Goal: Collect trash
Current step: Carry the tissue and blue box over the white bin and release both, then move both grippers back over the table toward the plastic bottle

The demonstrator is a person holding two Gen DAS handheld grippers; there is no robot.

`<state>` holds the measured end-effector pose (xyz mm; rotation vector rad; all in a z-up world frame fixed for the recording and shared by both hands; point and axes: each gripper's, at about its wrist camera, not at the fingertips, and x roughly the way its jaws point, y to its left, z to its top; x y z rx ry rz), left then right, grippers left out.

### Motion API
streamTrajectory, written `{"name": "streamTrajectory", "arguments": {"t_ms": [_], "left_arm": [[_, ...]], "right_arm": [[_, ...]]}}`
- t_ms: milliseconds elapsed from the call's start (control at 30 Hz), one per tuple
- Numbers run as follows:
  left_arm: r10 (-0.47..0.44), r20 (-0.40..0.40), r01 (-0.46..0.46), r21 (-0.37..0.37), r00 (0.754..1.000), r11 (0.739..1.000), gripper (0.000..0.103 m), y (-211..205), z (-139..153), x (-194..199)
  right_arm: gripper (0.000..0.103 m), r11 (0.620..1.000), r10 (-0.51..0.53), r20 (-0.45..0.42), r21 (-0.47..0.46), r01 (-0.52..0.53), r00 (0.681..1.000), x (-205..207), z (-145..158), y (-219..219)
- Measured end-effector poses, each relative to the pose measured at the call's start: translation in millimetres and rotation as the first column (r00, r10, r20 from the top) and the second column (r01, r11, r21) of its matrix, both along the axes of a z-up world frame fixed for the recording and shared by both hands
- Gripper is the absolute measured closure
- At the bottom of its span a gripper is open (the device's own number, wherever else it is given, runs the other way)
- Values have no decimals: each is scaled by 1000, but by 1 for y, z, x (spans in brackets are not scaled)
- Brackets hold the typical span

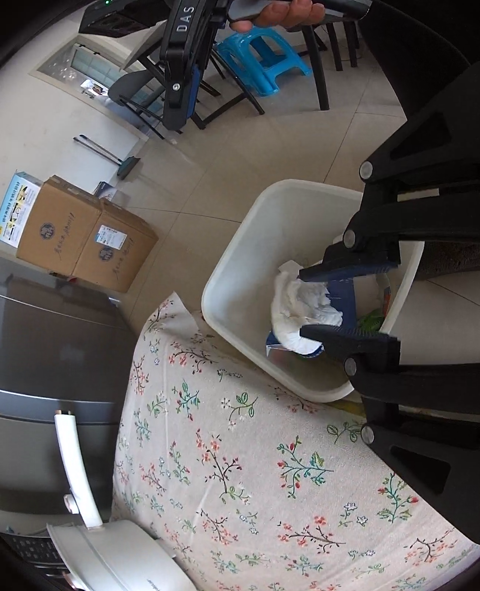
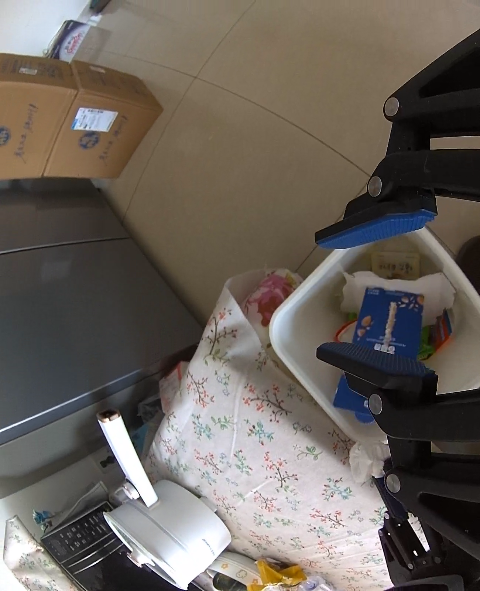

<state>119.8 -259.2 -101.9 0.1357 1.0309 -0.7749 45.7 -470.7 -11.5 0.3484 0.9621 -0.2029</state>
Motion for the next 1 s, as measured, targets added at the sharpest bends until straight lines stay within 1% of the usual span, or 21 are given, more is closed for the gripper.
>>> {"name": "streamTrajectory", "arguments": {"t_ms": [67, 167, 233, 300, 400, 500, 633, 700, 800, 867, 933, 1000], "left_arm": [[12, 3, -12, 3, 1000, 1000, 49, -1, -3, 2], [25, -6, -25, 10, 1000, 1000, 46, 1, -3, 5], [34, 6, -34, 18, 999, 999, 42, 3, 0, 4], [45, 24, -45, 27, 999, 999, 32, 8, 4, 2], [57, 76, -63, 79, 995, 995, 24, 15, 10, -1], [96, 101, -108, 117, 990, 987, 20, 29, 12, 1], [172, 116, -187, 133, 978, 973, 18, 60, 21, 6], [211, 137, -229, 127, 968, 965, 11, 80, 30, 7], [269, 163, -289, 118, 949, 950, 5, 109, 41, 7], [297, 182, -320, 114, 937, 940, 4, 128, 48, 7], [316, 202, -342, 115, 927, 932, 3, 146, 54, 6], [333, 225, -366, 122, 916, 923, 2, 163, 60, 4]], "right_arm": [[50, 1000, -13, 4, 6, 13, 1000, -4, 1, -5], [47, 1000, -26, 7, 16, 26, 1000, -7, 1, -8], [45, 1000, -28, 2, 12, 28, 1000, -7, 2, -7], [45, 1000, -16, -1, -4, 16, 1000, -4, 2, -3], [41, 999, 7, -4, -37, -7, 1000, -1, 3, 6], [39, 999, 26, -5, -37, -26, 1000, 1, 4, 12], [30, 998, 38, -7, -46, -38, 999, 4, 5, 23], [27, 997, 39, -15, -68, -40, 999, 7, 6, 30], [19, 995, 51, -27, -89, -53, 998, 13, 6, 44], [18, 992, 72, -24, -103, -74, 997, 17, 8, 54], [12, 987, 96, -18, -129, -98, 995, 22, 11, 69], [10, 980, 128, -9, -152, -128, 992, 27, 13, 85]]}}
